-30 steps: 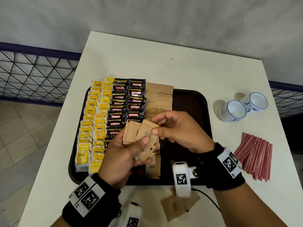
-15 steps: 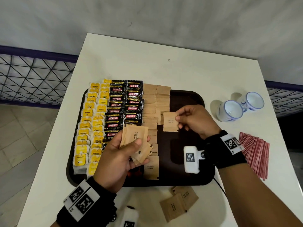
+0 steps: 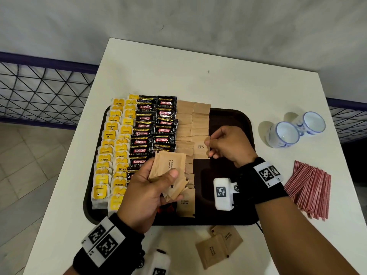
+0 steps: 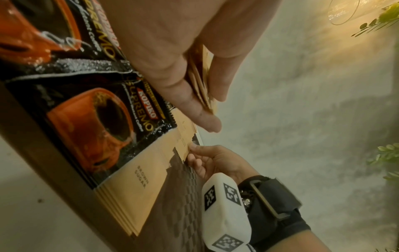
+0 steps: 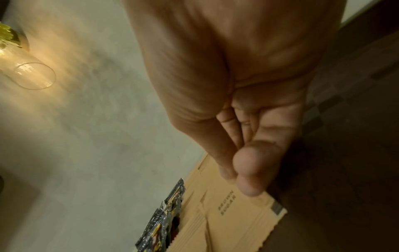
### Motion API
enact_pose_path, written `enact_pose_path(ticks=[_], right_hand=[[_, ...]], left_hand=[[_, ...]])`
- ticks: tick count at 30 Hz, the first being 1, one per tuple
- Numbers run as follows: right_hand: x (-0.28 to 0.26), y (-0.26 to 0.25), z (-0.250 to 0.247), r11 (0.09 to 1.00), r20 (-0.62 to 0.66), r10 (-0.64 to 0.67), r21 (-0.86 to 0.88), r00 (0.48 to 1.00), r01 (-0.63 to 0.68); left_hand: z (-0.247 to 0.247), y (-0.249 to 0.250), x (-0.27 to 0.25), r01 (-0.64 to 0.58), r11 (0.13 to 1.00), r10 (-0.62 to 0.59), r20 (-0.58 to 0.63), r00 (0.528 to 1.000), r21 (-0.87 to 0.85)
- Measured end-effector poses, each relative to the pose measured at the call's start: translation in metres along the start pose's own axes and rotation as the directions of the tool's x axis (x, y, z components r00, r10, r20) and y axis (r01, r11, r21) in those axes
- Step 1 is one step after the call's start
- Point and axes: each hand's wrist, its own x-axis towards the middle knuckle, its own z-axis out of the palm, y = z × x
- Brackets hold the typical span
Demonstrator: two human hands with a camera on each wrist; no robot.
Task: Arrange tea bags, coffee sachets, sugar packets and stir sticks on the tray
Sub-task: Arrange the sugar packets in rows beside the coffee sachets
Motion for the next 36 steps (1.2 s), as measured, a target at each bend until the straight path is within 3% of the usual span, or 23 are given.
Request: enact_pose_path(ticks=[4,6,9,11,15,18,21,25,31,36], right_hand=[[-0.020,-0.010,-0.003,0.987,-0.043,-0.130,-0.104,0.991,0.125],[-0.037,-0.016,-0.001,0.988,0.095,-0.152,0.037,0.984,0.149],[-0.057,-0.018,0.006,0.984,0.354,-0.164,0.129,0.921,0.125],[-0.063,-0.016,0.012,0.979,0.405,-0.187,0.148,0.895,0.138],[-0.065,-0.009,0.014,0.960,0.377,-0.221,0.245,0.899,0.134],[-0.063,-0.007,0.003,0.927,0.296,-0.181,0.369,0.938,0.063],[-0.056,-0.002,-0.011,0.922,0.194,-0.116,0.386,0.974,0.033],[-0.039,0.011,-0.023,0.956,0.071,-0.117,0.278,0.991,0.093],[-0.021,0.008,-0.028,0.982,0.123,-0.163,-0.079,0.979,0.173],[-0.016,0.010,-0.016,0.971,0.092,-0.169,-0.153,0.981,0.182]], left_hand=[[0.001,0.001,0.000,-0.006,1.000,0.006,0.001,1.000,-0.005],[0.003,0.001,0.000,-0.013,1.000,0.013,0.009,1.000,-0.008],[0.008,0.000,0.000,-0.023,1.000,0.023,0.022,0.999,-0.002],[0.010,-0.001,0.000,-0.021,1.000,0.021,0.024,0.999,0.020],[0.009,-0.002,0.000,0.030,1.000,-0.030,0.058,0.998,-0.007],[0.004,0.002,0.000,0.097,0.990,-0.084,0.122,0.989,-0.099],[0.000,0.004,0.000,0.127,0.983,-0.108,0.147,0.983,-0.131],[-0.001,0.004,-0.003,0.109,0.986,-0.093,0.131,0.987,-0.124],[-0.001,0.000,-0.004,0.065,0.997,-0.060,0.089,0.994,-0.049],[-0.001,0.000,-0.004,0.033,0.999,-0.033,0.076,0.997,-0.002]])
